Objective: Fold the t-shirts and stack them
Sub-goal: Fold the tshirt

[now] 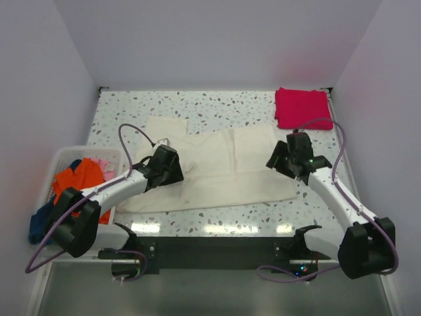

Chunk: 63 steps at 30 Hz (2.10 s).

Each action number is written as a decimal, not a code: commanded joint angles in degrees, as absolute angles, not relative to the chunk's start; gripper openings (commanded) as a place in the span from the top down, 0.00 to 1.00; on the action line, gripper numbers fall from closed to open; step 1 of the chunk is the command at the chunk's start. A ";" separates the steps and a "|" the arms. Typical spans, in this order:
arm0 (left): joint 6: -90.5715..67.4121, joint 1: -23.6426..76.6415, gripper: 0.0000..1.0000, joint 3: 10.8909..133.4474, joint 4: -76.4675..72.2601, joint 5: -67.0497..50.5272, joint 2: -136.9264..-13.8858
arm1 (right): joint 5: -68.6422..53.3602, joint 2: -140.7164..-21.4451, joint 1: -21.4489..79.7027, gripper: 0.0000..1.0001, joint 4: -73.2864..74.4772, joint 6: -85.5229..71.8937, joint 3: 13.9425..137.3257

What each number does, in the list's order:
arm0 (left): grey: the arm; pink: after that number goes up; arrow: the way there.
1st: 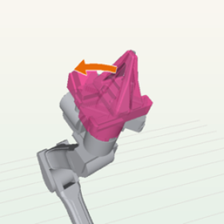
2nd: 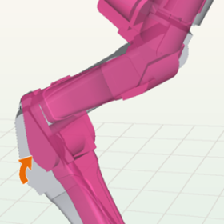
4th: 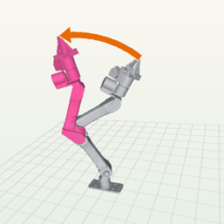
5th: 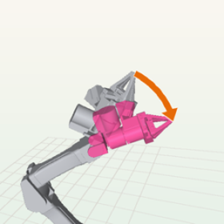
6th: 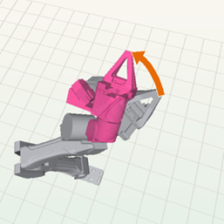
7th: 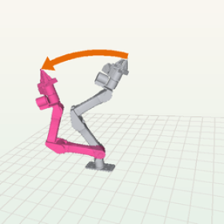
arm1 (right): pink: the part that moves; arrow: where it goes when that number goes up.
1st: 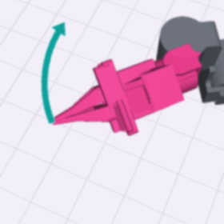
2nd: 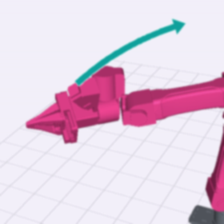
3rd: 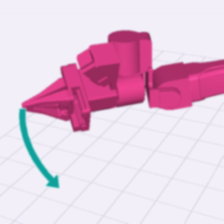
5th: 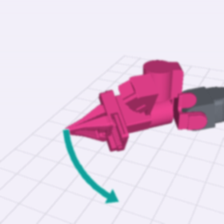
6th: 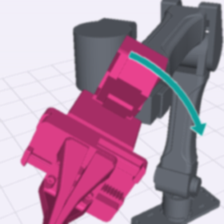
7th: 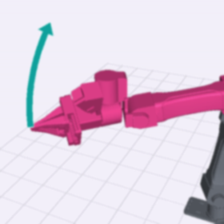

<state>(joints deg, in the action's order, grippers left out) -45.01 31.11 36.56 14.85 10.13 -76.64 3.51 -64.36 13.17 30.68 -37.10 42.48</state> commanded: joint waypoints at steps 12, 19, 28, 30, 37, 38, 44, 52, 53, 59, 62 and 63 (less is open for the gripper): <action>-26.21 15.83 0.39 81.37 18.73 23.38 -98.05 | 1.76 -108.18 11.78 0.41 21.54 -18.64 86.81; -19.87 11.25 0.44 97.44 19.77 23.82 -115.47 | -1.58 -116.36 11.34 0.42 19.78 -15.56 92.99; -17.67 8.18 0.45 107.22 22.33 25.49 -130.60 | -1.85 -116.28 11.25 0.43 19.25 -13.01 93.87; -17.75 7.48 0.45 107.75 22.50 23.92 -131.48 | -1.85 -115.49 11.25 0.43 19.16 -12.75 93.43; -17.40 7.29 0.44 109.07 22.76 22.86 -134.29 | -2.11 -113.47 11.25 0.43 18.37 -12.57 91.76; -17.40 7.29 0.44 109.16 22.42 22.68 -134.73 | -2.20 -113.47 11.08 0.43 18.20 -12.57 91.32; -17.23 7.03 0.44 110.65 21.97 22.24 -136.49 | -2.55 -113.55 10.81 0.43 17.67 -12.48 90.35; -17.67 6.33 0.45 111.89 22.59 21.62 -138.60 | -0.79 -113.73 10.02 0.43 17.84 -12.39 89.83; -17.67 6.33 0.46 111.88 22.67 21.53 -138.60 | -0.18 -113.82 9.93 0.43 17.93 -12.39 89.74; -17.75 5.89 0.49 109.69 21.62 21.27 -138.08 | 3.69 -114.34 9.05 0.43 19.34 -12.04 90.26; -18.19 5.28 0.55 109.07 21.45 19.69 -137.81 | 6.23 -115.22 8.88 0.43 20.21 -11.08 90.79; -18.45 5.19 0.57 108.64 21.27 19.25 -137.64 | 7.02 -115.40 8.88 0.43 20.39 -10.81 91.05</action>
